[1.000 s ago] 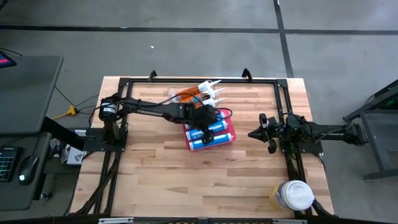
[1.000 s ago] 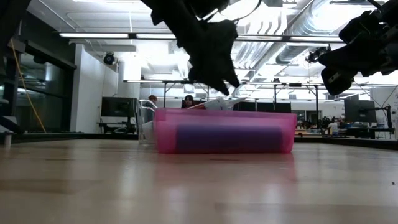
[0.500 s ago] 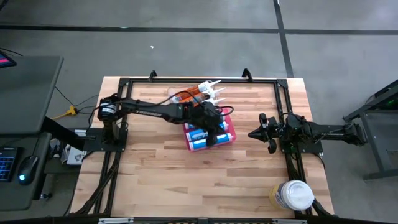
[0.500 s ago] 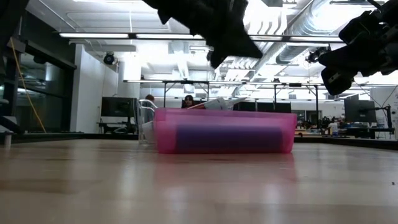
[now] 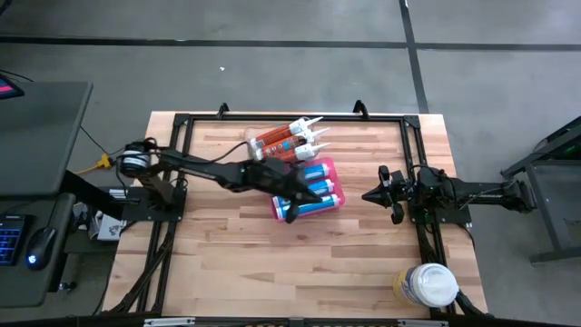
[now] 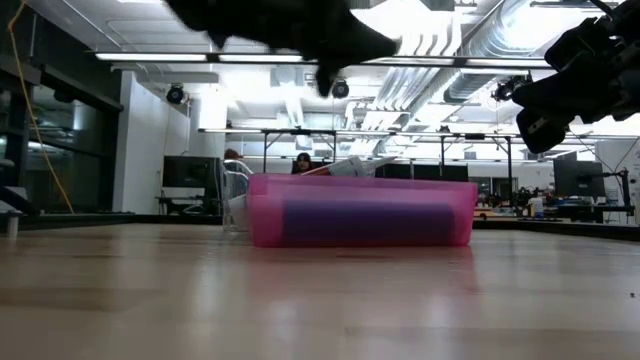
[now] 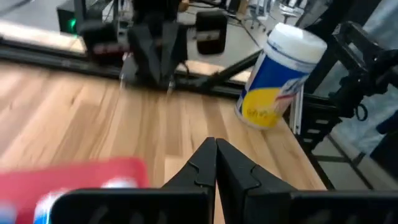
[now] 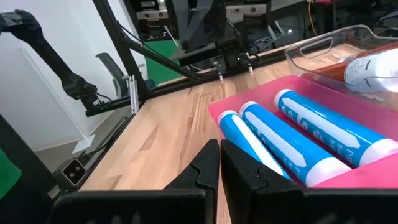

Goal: Pick & place silicon tubes, Sealant and Lysol wipes
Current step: Return to Home Position

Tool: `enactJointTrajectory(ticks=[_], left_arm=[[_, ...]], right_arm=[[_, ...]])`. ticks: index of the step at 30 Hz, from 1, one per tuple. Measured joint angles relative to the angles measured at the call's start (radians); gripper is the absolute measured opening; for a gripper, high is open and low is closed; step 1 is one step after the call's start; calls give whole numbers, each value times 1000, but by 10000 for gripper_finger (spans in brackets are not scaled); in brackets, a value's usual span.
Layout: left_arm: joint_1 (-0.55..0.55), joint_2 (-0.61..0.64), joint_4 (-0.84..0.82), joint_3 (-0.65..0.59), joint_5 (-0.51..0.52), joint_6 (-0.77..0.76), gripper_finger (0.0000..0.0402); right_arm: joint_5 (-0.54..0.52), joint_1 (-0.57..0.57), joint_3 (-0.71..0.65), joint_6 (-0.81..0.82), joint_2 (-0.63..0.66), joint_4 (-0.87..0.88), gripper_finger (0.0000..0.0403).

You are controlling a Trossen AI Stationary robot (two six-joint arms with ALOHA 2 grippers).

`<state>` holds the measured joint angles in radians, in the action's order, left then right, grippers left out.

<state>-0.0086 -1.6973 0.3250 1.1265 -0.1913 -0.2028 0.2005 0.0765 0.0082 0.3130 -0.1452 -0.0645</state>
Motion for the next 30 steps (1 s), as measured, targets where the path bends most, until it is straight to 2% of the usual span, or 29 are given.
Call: enactJointTrajectory(ticks=[7,14,30], left_arm=[[1,150,213,-265,48,-68,0],[2,364,225,-472,127,-63,0],[2,852,247,-820,163,-4,0]], right_arm=[[0,0,0,0,1,1,12],[0,0,0,0,0,2,12],[0,0,0,0,-6,0,12]])
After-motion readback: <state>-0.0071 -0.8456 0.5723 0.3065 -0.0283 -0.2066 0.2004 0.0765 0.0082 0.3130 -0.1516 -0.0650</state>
